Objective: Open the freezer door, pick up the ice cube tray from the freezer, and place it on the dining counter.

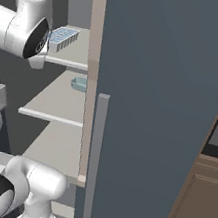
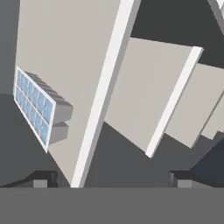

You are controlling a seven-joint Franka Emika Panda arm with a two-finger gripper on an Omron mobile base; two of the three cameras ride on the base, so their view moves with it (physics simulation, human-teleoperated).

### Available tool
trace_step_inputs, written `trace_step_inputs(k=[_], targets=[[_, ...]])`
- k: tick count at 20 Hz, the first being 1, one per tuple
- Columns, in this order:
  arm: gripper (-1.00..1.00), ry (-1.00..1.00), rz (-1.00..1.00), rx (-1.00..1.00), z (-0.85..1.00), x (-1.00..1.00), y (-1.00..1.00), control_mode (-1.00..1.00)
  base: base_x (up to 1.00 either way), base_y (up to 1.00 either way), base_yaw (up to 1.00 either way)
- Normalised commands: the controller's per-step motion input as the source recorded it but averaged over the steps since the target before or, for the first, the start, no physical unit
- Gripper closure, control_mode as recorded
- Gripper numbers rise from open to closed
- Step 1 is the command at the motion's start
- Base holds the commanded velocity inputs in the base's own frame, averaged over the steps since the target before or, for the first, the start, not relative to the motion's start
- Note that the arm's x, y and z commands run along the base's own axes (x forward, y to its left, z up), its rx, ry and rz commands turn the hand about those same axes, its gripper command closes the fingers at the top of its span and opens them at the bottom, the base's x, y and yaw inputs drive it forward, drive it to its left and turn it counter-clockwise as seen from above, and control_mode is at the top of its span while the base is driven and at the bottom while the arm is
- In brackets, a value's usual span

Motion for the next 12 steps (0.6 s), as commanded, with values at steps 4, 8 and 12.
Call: trace_step_inputs(k=[4,8,12], targets=[[-1.0,0.0,0.0,0.02,-0.08,0.63,0.18,-1.0,0.0,0.0,0.0],[-1.0,0.0,0.0,0.04,-0.06,0.5,0.1,-1.0,0.0,0.0,0.0],[-1.0,0.0,0.0,0.03,-0.04,0.53,0.12,-1.0,0.0,0.0,0.0]])
